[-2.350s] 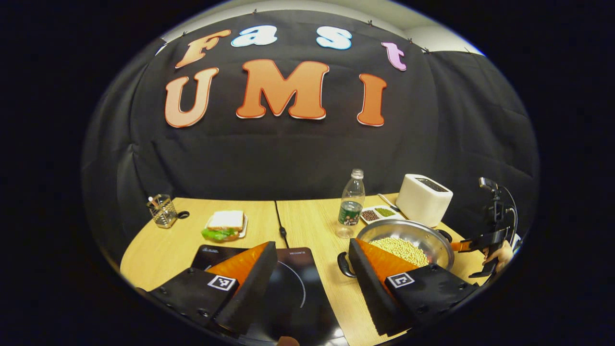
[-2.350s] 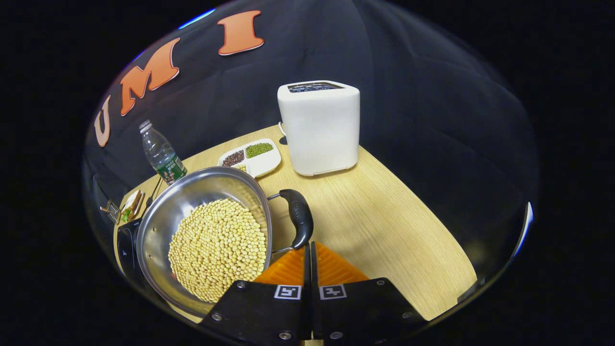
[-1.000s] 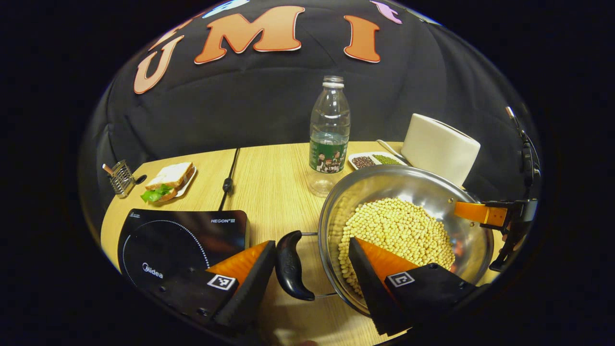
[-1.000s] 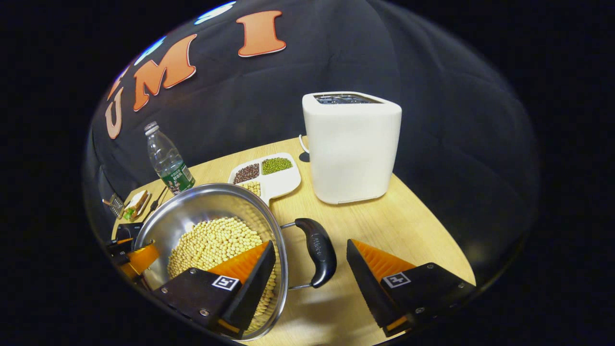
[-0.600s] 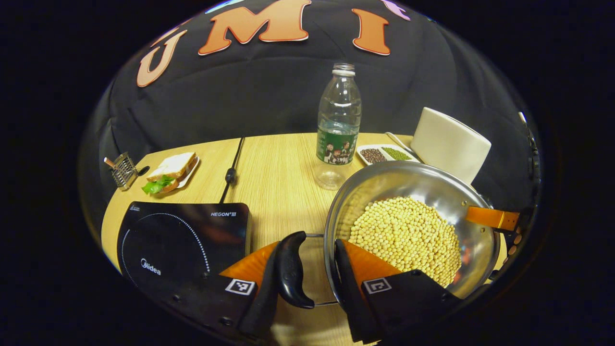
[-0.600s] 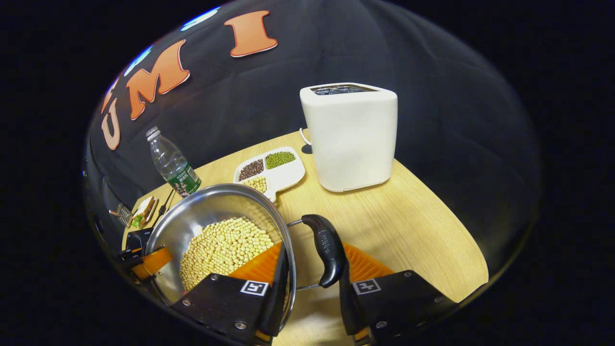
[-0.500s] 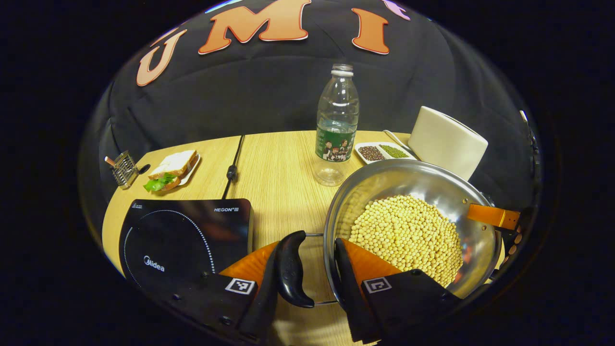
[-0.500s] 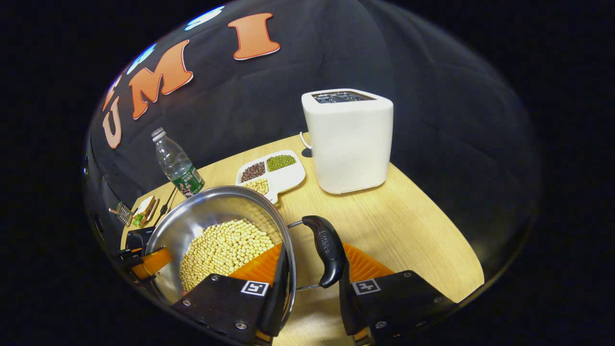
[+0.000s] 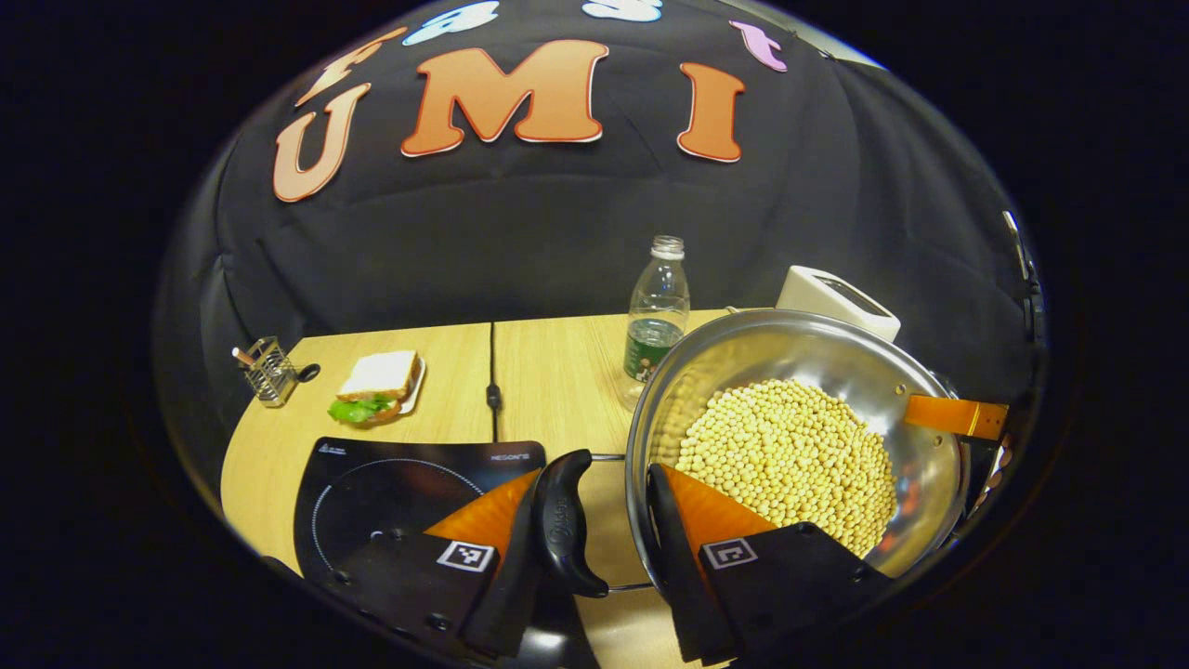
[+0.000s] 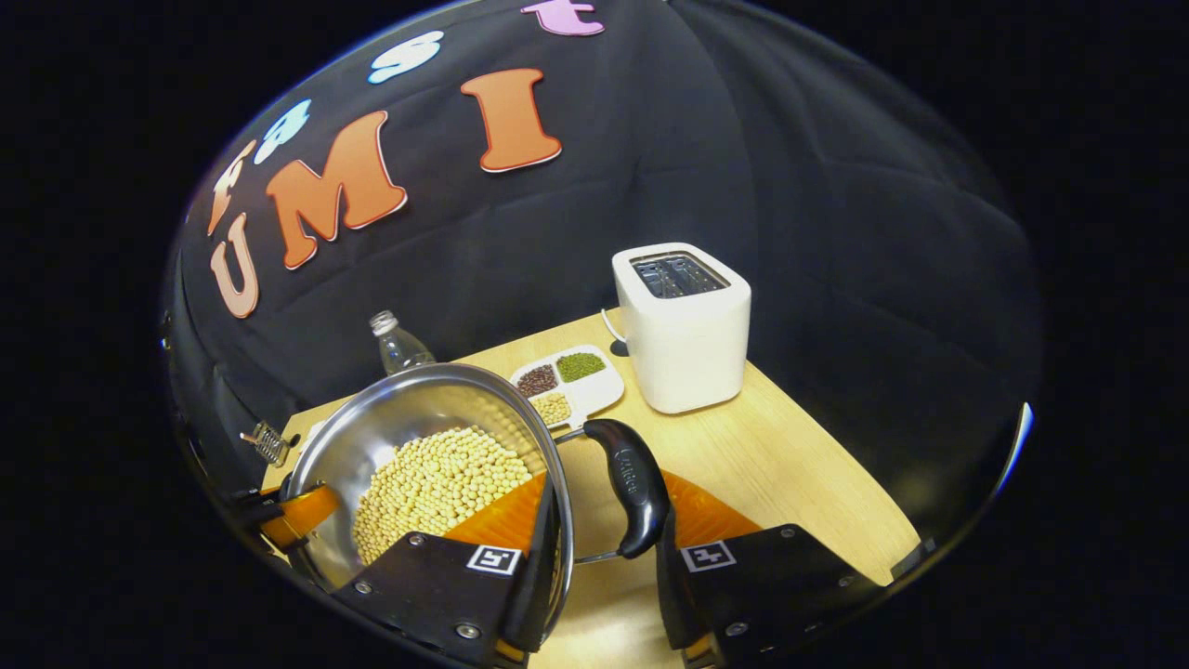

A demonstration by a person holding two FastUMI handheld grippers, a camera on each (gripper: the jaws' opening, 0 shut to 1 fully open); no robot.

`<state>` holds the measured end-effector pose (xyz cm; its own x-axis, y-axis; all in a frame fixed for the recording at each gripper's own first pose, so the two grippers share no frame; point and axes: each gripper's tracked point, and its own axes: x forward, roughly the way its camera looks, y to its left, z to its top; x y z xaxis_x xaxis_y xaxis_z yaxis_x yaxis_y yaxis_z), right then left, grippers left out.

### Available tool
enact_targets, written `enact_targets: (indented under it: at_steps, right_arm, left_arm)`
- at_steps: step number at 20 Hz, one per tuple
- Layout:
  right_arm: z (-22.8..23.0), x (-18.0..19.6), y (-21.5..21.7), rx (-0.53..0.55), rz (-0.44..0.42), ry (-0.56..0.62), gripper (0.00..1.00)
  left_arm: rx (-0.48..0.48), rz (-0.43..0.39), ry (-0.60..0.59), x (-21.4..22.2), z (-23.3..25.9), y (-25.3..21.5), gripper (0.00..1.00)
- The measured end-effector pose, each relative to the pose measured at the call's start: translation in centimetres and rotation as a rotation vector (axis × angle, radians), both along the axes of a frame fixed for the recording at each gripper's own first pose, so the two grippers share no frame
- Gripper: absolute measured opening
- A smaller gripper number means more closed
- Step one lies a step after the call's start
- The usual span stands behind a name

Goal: First push the handle of the pot to place it horizontally, then grasp the pot with both hands and set it on the induction cooktop.

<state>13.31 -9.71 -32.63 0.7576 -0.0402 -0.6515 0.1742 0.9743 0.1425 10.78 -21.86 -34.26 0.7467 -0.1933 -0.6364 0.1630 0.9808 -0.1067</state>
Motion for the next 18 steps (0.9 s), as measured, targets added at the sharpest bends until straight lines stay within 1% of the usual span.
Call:
enact_targets:
  at_steps: [2,5,6,8,9,10,11,14,15,16,18]
  right_arm:
    - [0.9,-0.6,1.9,0.013,0.007,-0.002,0.48]
    - [1.8,-1.6,5.3,0.004,0.022,-0.005,0.48]
    - [2.0,-1.8,6.4,0.004,0.028,-0.004,0.48]
    - [2.4,-2.1,8.5,0.005,0.038,-0.010,0.48]
    - [2.6,-2.2,9.7,0.006,0.047,-0.011,0.48]
    - [2.7,-2.4,11.0,0.009,0.055,-0.010,0.48]
    - [2.7,-2.6,12.1,0.011,0.063,-0.009,0.48]
    - [2.5,-2.9,15.4,0.012,0.089,-0.006,0.48]
    - [2.3,-3.0,16.5,0.017,0.094,-0.002,0.43]
    - [2.2,-3.1,17.5,0.019,0.101,0.002,0.48]
    - [1.7,-3.3,19.4,0.023,0.114,0.009,0.48]
  left_arm:
    - [0.013,0.004,-0.008,-0.3,0.9,2.1,0.67]
    - [0.014,0.019,0.003,-1.4,2.0,5.6,0.67]
    - [0.010,0.027,0.005,-1.6,2.1,6.6,0.64]
    - [0.009,0.043,0.007,-2.1,2.6,8.9,0.64]
    - [0.010,0.052,0.005,-2.3,2.8,10.0,0.67]
    - [0.010,0.062,0.004,-2.5,2.9,11.2,0.67]
    - [0.011,0.071,0.007,-2.7,3.0,12.4,0.64]
    - [0.017,0.095,0.010,-3.1,3.1,15.7,0.67]
    - [0.021,0.101,0.012,-3.3,3.0,16.7,0.67]
    - [0.022,0.109,0.015,-3.5,3.0,17.7,0.67]
    - [0.024,0.123,0.021,-3.8,2.7,19.4,0.67]
